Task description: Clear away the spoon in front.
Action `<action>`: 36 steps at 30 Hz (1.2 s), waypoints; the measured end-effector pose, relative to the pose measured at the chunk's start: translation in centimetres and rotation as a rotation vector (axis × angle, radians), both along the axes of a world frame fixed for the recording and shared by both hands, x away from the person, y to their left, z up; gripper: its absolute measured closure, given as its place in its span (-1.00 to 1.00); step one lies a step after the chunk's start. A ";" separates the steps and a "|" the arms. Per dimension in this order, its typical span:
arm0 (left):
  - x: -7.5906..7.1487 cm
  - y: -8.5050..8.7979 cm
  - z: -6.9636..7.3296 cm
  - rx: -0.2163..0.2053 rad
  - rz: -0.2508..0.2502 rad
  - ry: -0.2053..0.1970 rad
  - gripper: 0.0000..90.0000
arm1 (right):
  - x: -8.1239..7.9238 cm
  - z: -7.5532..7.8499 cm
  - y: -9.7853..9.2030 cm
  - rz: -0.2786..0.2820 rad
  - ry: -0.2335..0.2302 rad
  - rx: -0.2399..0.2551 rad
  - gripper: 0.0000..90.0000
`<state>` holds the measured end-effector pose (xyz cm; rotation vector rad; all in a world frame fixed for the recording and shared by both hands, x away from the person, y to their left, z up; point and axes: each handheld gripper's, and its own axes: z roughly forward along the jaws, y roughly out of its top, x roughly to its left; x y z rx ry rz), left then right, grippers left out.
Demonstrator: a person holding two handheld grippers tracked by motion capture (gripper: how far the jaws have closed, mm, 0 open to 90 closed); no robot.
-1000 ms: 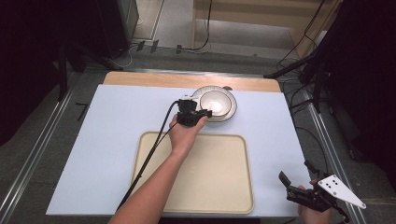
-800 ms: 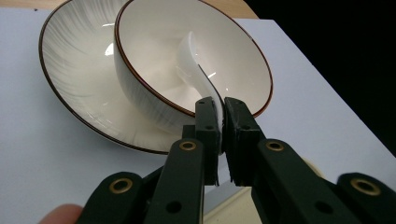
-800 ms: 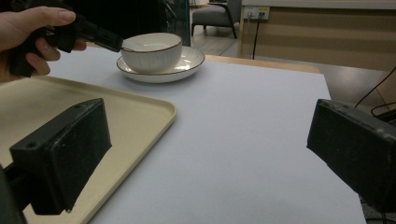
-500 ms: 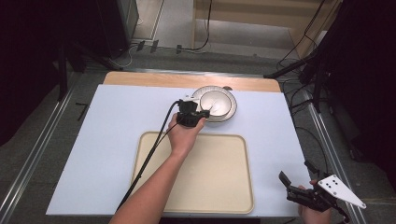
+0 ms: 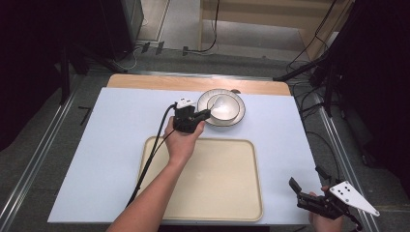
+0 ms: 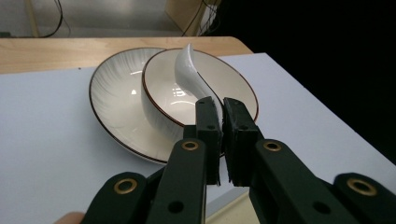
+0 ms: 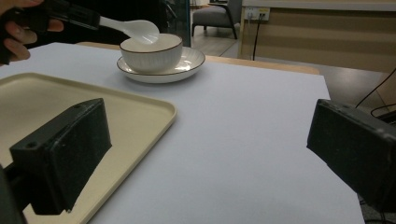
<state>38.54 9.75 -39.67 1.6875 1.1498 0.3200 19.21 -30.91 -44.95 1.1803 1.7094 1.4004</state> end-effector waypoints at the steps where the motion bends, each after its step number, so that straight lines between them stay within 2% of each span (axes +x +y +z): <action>1: -0.2 0.3 0.1 -0.006 0.004 -0.008 0.93 | 0.0 0.0 0.0 -0.001 -0.001 -0.001 -1.00; 7: -1.6 1.8 0.8 -0.028 0.015 -0.039 0.93 | 0.0 0.0 0.0 -0.004 -0.003 -0.005 -1.00; 16: -3.8 3.5 1.3 -0.035 0.020 -0.078 0.93 | 0.0 0.2 0.0 -0.018 -0.006 -0.003 -1.00; 22: -5.4 5.2 1.1 -0.056 0.041 -0.084 0.93 | -0.1 0.3 0.0 -0.040 -0.004 -0.002 -1.00; 32: -8.0 7.9 0.7 -0.059 0.081 -0.105 0.93 | -0.1 0.2 0.3 -0.024 -0.001 -0.009 -1.00; 36: -9.1 9.0 0.5 -0.046 0.097 -0.111 0.93 | 0.0 0.1 0.3 -0.018 -0.001 -0.013 -1.00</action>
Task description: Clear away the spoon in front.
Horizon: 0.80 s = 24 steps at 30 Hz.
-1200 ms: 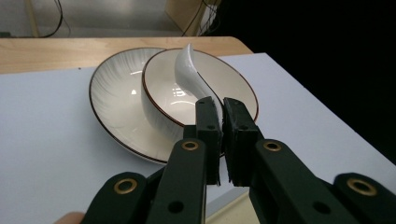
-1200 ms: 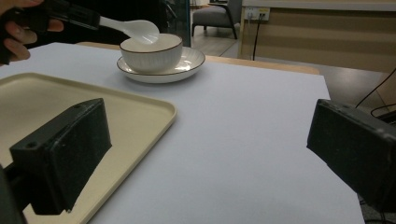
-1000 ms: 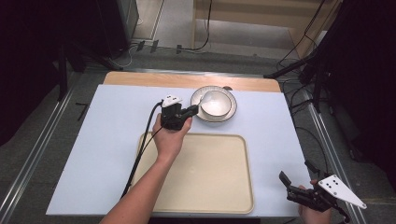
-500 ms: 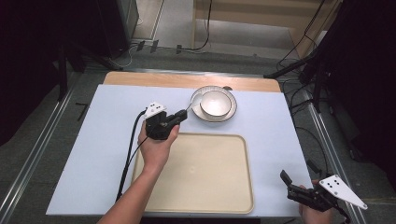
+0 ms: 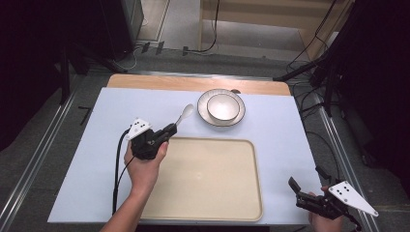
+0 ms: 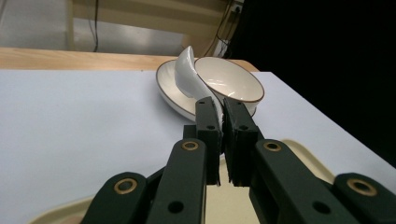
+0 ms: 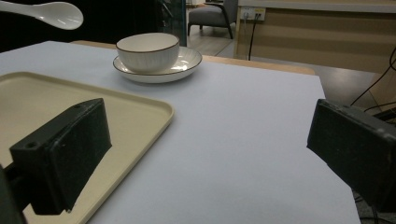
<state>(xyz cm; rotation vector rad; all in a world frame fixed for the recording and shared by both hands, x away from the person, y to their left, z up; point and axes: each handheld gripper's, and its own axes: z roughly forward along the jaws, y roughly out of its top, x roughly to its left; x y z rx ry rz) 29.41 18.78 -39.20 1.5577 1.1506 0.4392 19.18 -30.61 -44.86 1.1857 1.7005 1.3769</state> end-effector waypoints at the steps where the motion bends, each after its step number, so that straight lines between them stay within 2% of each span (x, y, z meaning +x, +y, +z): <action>1: -0.3 0.3 -0.1 -0.006 0.005 -0.001 0.93 | 0.0 0.0 0.0 0.003 0.000 -0.003 -1.00; 6: -1.5 1.6 -0.4 -0.031 0.024 0.009 0.93 | 0.0 0.0 0.2 0.005 -0.002 -0.010 -1.00; 11: -2.8 2.5 -1.0 -0.020 0.041 0.013 0.93 | -0.1 0.0 0.1 0.006 -0.001 -0.006 -1.00; 14: -3.5 3.1 -1.1 -0.011 0.054 0.005 0.93 | -0.1 0.1 0.1 0.004 -0.002 -0.002 -1.00; 18: -4.4 3.8 -1.1 -0.019 0.072 -0.010 0.93 | -0.2 0.1 0.1 0.006 -0.003 -0.004 -1.00; 24: -5.8 4.4 -1.6 -0.010 0.085 -0.014 0.93 | -0.1 0.1 0.1 0.007 -0.005 -0.005 -1.00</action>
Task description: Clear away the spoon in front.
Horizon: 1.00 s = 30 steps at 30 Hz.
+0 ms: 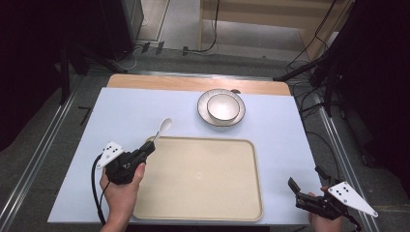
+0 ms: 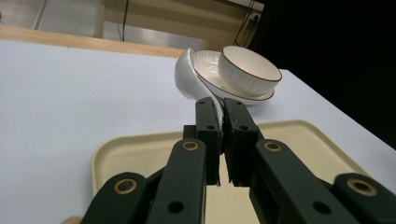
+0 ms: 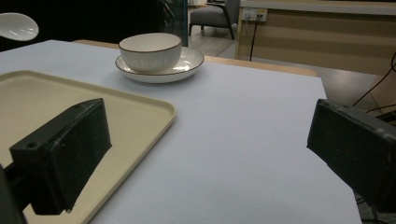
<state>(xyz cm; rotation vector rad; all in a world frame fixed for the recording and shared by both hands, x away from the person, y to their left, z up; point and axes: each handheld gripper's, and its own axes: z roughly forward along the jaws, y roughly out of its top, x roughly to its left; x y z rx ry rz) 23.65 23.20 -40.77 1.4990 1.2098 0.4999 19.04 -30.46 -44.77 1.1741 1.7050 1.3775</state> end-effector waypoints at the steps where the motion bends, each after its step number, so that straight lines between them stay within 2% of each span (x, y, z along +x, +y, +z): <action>1: -0.2 0.1 -0.1 -0.001 0.005 0.002 0.93 | 0.0 0.0 0.0 0.001 0.000 -0.001 -1.00; 11: -2.1 1.1 -1.2 0.006 0.021 0.022 0.93 | -0.1 0.1 0.0 0.003 -0.004 -0.001 -1.00; 17: -3.2 1.4 -1.7 0.052 0.032 0.026 0.93 | -0.2 0.2 -0.2 -0.001 -0.009 0.006 -1.00; 21: -3.8 2.0 -2.2 0.049 0.056 0.031 0.93 | -0.1 0.2 -0.1 -0.001 -0.010 0.006 -1.00; 25: -4.3 2.2 -2.8 0.059 0.060 0.055 0.93 | -0.1 0.3 0.0 0.000 -0.012 0.002 -1.00; 30: -4.7 2.7 -3.3 0.070 0.090 0.073 0.93 | -0.2 0.3 -0.1 -0.003 -0.013 0.003 -1.00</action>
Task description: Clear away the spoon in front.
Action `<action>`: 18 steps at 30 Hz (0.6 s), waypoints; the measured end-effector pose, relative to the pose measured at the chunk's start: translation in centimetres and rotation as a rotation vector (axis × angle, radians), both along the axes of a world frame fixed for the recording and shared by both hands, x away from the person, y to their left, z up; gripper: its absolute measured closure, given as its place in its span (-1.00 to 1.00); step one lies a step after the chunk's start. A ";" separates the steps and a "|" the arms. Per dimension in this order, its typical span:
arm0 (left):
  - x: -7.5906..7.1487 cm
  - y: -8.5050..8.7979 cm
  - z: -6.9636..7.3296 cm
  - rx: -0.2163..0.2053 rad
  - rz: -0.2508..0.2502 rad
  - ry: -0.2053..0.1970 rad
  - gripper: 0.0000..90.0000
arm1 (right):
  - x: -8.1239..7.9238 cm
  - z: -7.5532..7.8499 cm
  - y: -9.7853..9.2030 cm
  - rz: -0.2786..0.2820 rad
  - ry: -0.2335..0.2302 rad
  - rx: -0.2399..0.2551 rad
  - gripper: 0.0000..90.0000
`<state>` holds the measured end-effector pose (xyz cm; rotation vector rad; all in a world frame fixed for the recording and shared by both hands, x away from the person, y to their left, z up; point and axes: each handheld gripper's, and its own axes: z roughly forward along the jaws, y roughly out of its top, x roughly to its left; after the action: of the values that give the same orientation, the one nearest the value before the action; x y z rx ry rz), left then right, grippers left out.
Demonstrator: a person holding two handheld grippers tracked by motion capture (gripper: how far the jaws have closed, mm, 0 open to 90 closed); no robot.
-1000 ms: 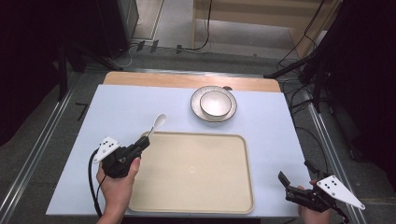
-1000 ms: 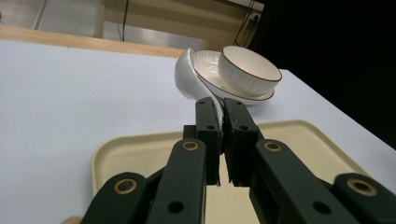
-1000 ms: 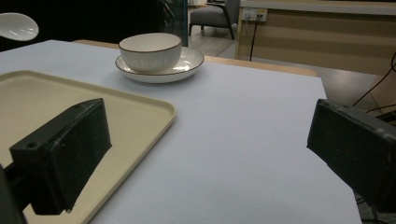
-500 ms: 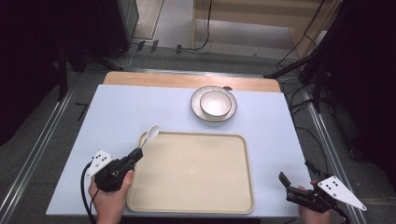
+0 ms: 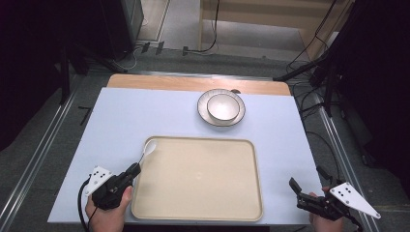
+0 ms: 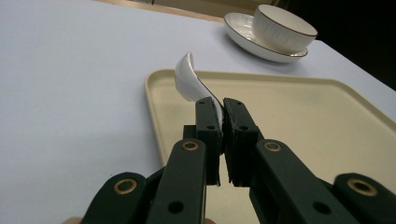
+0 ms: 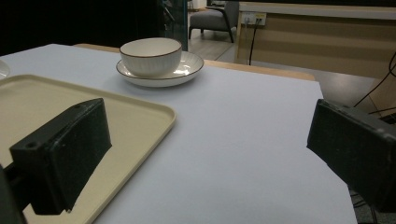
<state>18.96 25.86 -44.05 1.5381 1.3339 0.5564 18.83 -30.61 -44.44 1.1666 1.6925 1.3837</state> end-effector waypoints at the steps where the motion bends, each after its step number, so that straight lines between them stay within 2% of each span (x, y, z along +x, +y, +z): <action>1: 0.0 0.1 -0.1 0.000 0.001 0.002 0.93 | 0.0 0.0 0.0 -0.001 0.001 0.001 -1.00; 3: -0.1 0.1 -0.3 -0.012 0.007 0.010 0.93 | 0.0 0.0 0.0 0.000 0.000 0.004 -1.00; 13: 0.5 -0.5 -1.5 0.001 0.013 0.044 0.93 | 0.1 -0.2 0.0 0.005 0.005 0.008 -1.00; 18: 0.7 -0.8 -1.8 0.037 -0.002 0.058 0.92 | 0.3 -0.4 0.2 0.009 0.017 0.007 -1.00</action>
<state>19.65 25.10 -45.86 1.5964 1.3723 0.5418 19.09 -30.43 -44.79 1.1795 1.7075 1.3902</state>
